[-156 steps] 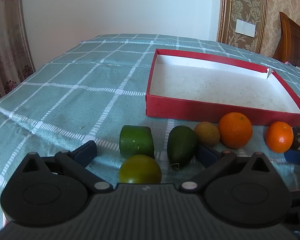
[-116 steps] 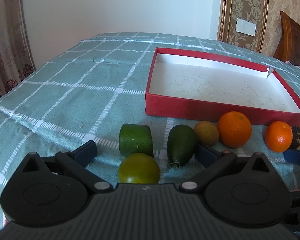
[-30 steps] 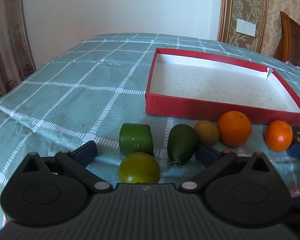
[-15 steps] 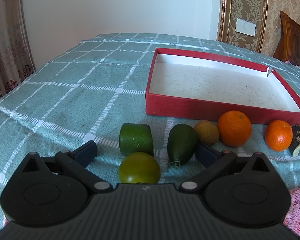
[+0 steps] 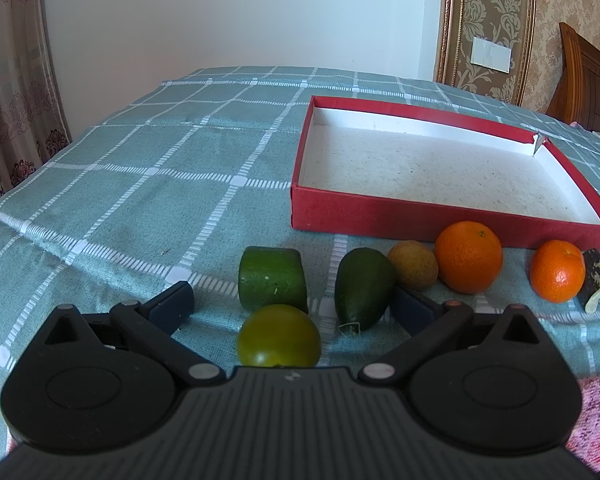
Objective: Organize fruits
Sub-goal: 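Move the right tool to the small green lime and close on it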
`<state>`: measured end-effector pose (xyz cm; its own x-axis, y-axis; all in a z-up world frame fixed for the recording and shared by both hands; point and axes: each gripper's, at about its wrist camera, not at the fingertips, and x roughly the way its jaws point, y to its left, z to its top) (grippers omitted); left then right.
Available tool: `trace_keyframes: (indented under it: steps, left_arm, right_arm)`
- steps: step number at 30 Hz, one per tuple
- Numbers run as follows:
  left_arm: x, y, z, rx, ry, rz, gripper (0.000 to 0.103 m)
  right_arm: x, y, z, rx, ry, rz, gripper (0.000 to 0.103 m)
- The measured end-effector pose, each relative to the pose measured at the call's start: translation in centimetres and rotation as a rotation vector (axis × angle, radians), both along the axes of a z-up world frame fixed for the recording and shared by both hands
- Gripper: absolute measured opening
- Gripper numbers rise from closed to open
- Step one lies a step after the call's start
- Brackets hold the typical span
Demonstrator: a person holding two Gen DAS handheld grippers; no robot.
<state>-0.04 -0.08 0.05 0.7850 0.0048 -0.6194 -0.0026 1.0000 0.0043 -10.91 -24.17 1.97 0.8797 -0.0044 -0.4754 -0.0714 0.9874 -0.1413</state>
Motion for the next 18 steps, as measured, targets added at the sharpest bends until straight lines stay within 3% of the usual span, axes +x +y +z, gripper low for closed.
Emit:
trace_keyframes:
  steps: [6, 10, 18]
  left_arm:
    - [0.0, 0.0, 0.0, 0.0, 0.0, 0.0, 0.103]
    - [0.0, 0.0, 0.0, 0.0, 0.0, 0.0, 0.103]
    - [0.0, 0.0, 0.0, 0.0, 0.0, 0.0, 0.103]
  right_arm:
    - [2.1, 0.3, -0.7, -0.017, 0.052, 0.02, 0.046]
    - [3.0, 0.4, -1.4, -0.025, 0.092, 0.035, 0.034]
    - [2.6, 0.6, -1.4, -0.026, 0.085, 0.044, 0.032]
